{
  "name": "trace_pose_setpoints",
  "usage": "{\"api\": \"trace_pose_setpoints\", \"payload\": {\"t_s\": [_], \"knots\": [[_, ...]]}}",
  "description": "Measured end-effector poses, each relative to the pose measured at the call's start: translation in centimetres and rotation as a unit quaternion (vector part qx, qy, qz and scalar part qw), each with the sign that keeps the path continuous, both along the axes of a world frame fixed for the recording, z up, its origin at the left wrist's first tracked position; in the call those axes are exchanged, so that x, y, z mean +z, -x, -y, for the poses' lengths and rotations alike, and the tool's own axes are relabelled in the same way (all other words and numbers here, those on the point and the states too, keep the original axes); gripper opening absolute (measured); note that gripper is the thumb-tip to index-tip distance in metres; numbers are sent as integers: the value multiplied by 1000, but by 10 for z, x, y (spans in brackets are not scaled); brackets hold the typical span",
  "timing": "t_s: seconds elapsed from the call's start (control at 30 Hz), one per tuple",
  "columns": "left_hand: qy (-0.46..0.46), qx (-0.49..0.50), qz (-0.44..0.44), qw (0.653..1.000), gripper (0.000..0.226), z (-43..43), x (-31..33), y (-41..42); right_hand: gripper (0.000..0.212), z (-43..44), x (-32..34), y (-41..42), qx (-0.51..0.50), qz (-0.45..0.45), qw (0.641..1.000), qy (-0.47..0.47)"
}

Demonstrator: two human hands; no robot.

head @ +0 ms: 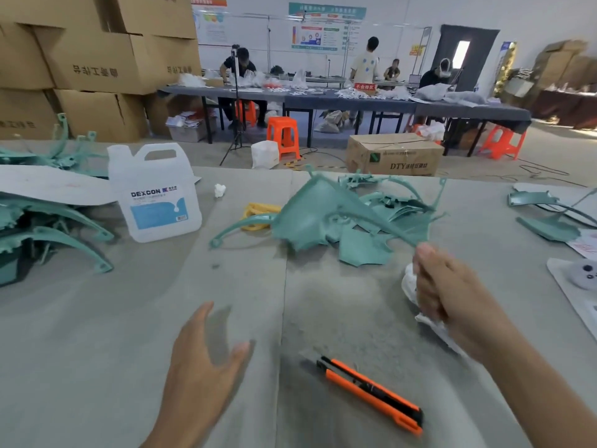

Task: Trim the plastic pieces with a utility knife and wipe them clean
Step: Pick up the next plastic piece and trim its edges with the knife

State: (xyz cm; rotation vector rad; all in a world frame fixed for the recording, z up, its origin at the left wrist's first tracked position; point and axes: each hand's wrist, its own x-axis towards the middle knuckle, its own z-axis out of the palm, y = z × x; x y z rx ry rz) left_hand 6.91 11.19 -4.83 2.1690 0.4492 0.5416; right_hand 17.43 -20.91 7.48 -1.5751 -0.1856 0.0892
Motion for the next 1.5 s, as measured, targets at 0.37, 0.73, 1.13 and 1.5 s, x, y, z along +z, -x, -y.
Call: {"api": "trace_pose_setpoints", "payload": {"t_s": [0.37,0.73,1.13,1.5], "knots": [[43,41,110,992,23,-7,44,18,46,-3,-54,50,24,-107,992,68],[218,-22,-89,972,62,-4,26,35,22,-10,-104,80,60,139,832,534],[-243,-198,-276,909,130,30,-4,62,30,-16,-99,109,71,65,912,398],[-60,-68,-15,996,29,-11,21,66,31,-32,-90,127,95,66,948,297]]}}
